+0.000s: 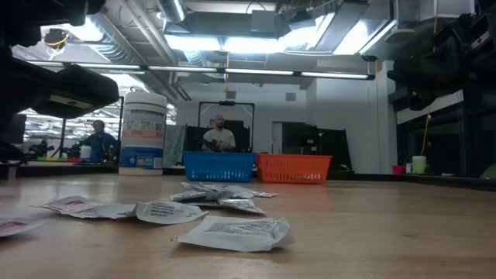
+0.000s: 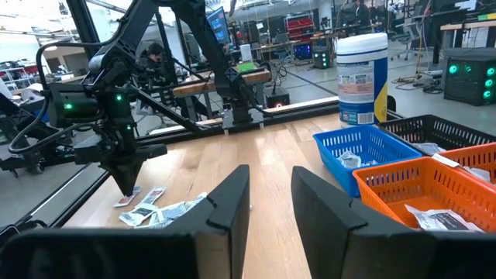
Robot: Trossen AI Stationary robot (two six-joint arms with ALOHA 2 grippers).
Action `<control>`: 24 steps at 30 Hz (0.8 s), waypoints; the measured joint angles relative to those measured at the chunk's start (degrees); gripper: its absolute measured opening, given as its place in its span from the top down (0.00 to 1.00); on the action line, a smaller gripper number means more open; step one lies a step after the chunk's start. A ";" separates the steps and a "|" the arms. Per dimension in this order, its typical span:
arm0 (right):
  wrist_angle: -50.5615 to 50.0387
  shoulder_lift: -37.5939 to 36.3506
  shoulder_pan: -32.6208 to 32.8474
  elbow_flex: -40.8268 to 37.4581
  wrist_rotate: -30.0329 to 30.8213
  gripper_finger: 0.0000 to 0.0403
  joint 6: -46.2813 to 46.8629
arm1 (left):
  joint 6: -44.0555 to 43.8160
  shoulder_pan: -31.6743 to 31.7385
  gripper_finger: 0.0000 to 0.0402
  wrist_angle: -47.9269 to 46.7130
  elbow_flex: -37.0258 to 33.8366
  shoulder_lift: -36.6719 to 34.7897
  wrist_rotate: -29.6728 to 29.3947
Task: Pick & Place First Aid Supplies
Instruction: Put the ointment pack into the blue bin
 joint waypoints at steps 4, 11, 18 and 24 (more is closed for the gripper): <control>0.00 0.02 -0.02 0.00 -0.02 0.75 0.00 | -1.16 0.02 0.99 0.14 0.00 0.02 0.10; 0.00 0.02 -0.01 0.01 -0.01 0.75 0.01 | -3.18 0.52 1.00 1.88 -0.27 -3.08 2.55; 0.00 0.00 -0.01 0.00 -0.02 0.75 0.00 | -1.97 1.64 1.00 2.39 -0.22 -8.63 3.39; 0.00 0.02 0.01 0.02 0.00 0.75 0.02 | -1.33 4.47 1.00 2.42 -0.20 -12.36 2.61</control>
